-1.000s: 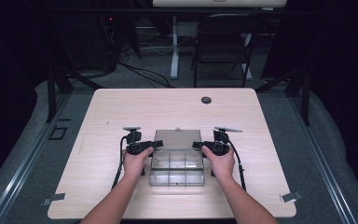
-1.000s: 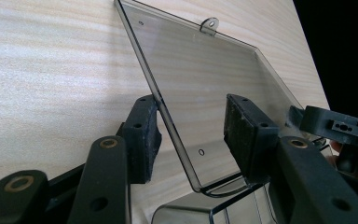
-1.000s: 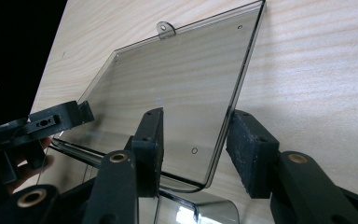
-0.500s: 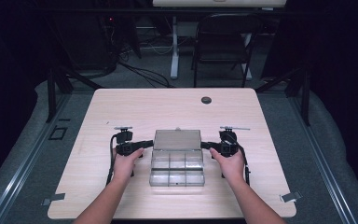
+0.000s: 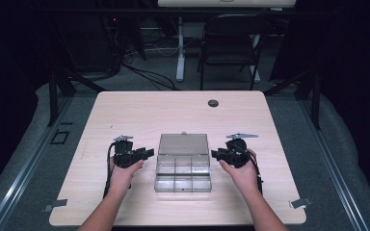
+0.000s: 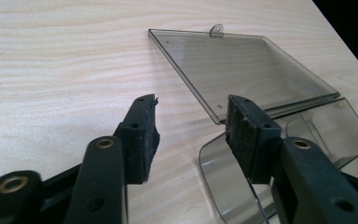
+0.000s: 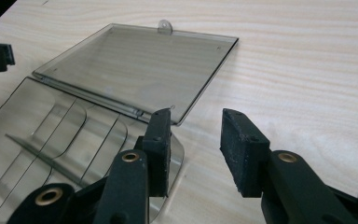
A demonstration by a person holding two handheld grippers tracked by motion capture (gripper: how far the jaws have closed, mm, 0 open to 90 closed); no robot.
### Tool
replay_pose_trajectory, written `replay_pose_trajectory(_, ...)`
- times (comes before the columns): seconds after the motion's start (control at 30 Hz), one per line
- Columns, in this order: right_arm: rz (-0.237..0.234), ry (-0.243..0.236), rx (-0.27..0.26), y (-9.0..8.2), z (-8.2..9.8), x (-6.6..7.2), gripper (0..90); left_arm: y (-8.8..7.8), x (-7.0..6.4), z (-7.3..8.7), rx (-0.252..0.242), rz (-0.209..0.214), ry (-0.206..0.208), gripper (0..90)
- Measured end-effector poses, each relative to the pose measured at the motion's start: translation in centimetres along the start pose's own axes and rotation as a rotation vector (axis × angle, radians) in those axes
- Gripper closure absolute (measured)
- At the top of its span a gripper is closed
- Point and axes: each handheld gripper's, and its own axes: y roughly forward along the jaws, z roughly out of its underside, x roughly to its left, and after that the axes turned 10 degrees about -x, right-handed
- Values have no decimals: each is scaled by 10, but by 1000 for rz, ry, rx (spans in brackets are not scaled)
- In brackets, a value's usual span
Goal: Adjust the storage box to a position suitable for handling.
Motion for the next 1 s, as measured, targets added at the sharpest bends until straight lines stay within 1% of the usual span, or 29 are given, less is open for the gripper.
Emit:
replay_pose_trajectory(0.07, 12, -8, -10, -2, 3, -2, 613, -2, -2, 0, -6, -4, 31, 561)
replay_pose_trajectory(0.1, 22, -26, -23, -2, 4, -3, 596, -2, -3, 0, -9, -7, 41, 562)
replay_pose_trajectory(0.17, 36, -40, -27, -4, 5, -5, 604, -4, -4, 0, -22, -8, 57, 562)
replay_pose_trajectory(0.2, 44, -30, -32, -7, 6, -8, 612, -5, -5, 0, -20, -8, 58, 564)
replay_pose_trajectory(0.27, 47, -28, -37, -9, 6, -10, 618, -6, -5, 0, -24, -1, 58, 567)
replay_pose_trajectory(0.37, 69, -37, -44, -15, 4, -16, 648, -7, -6, 1, -20, -3, 66, 576)
replay_pose_trajectory(0.43, 93, -28, -58, -19, 4, -23, 683, -7, -6, 1, -18, -4, 70, 585)
replay_pose_trajectory(0.47, 97, -27, -51, -20, 3, -25, 692, -7, -6, 1, -14, -2, 72, 586)
replay_pose_trajectory(0.5, 105, -21, -55, -20, 3, -26, 704, -7, -6, 1, -14, -2, 72, 590)
replay_pose_trajectory(0.53, 105, -21, -55, -20, 3, -26, 704, -7, -6, 2, -15, 0, 69, 590)
replay_pose_trajectory(0.63, 127, -24, -53, -19, 3, -31, 735, -7, -6, 3, -10, 3, 69, 599)
replay_pose_trajectory(0.73, 152, -45, -25, -17, 5, -35, 759, -7, -6, 4, -5, 2, 62, 604)
replay_pose_trajectory(0.77, 160, -45, -19, -14, 7, -36, 768, -7, -6, 4, -6, -1, 60, 604)
replay_pose_trajectory(0.8, 172, -55, 0, -13, 8, -38, 773, -7, -5, 5, -7, 1, 58, 604)
replay_pose_trajectory(0.83, 190, -43, 20, -11, 10, -40, 780, -8, -5, 5, -6, -1, 55, 605)
replay_pose_trajectory(0.87, 195, -44, 28, -11, 11, -41, 783, -8, -5, 5, -7, -1, 54, 605)
replay_pose_trajectory(0.97, 207, -32, 30, -10, 12, -43, 786, -8, -4, 5, -7, -1, 48, 605)
replay_pose_trajectory(1.0, 220, -28, 42, -9, 13, -44, 788, -7, -4, 5, -6, 1, 47, 605)
